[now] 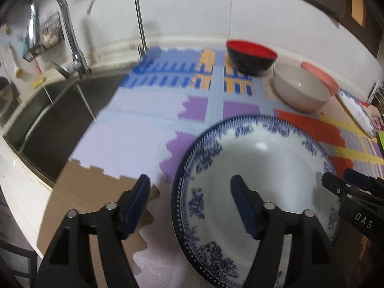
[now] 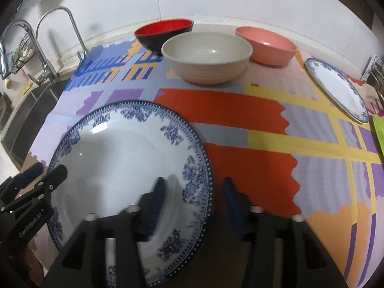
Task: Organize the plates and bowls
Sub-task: 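Lower the blue-and-white plate onto the mat and open both grippers, then move both grippers over to the lime-green plate beside the pot rack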
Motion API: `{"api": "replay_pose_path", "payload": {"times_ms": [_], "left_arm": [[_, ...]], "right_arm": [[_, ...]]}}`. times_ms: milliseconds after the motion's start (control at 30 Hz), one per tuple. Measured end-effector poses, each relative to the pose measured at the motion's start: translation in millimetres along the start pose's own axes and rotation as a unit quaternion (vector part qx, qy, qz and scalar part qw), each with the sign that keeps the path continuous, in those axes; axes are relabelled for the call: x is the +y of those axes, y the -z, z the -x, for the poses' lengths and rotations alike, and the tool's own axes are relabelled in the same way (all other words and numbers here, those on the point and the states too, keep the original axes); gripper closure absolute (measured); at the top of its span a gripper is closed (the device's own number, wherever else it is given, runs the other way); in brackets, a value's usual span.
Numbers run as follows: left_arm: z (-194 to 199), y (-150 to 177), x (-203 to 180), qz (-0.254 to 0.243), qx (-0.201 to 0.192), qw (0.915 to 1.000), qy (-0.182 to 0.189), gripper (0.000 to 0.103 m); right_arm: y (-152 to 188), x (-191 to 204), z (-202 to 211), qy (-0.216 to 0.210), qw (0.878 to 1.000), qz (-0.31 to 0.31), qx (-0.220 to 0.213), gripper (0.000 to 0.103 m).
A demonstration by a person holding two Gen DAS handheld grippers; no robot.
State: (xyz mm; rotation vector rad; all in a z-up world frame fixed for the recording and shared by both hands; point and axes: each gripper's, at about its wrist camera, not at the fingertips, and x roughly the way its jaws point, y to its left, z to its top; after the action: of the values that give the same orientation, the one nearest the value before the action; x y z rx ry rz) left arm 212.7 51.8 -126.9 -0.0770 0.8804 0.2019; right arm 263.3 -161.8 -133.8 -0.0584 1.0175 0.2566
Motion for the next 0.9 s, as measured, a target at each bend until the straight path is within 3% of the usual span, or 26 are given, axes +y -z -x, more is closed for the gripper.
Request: {"api": "replay_pose_path", "payload": {"times_ms": [167, 400, 900], "left_arm": [[18.2, -10.2, -8.3, -0.005, -0.034, 0.9994, 0.007, 0.017], [39.3, -21.6, -34.2, -0.027, -0.07, 0.9967, 0.03, 0.007], [74.1, -28.4, -112.9, -0.092, -0.12, 0.9836, 0.099, 0.003]], "right_arm": [[-5.4, -5.1, 17.2, 0.002, 1.0, -0.004, -0.029, 0.044], [-8.2, -24.1, 41.8, 0.001, 0.998, -0.023, -0.063, 0.035], [2.0, -97.5, 98.7, 0.062, 0.987, -0.075, -0.125, 0.027]]}}
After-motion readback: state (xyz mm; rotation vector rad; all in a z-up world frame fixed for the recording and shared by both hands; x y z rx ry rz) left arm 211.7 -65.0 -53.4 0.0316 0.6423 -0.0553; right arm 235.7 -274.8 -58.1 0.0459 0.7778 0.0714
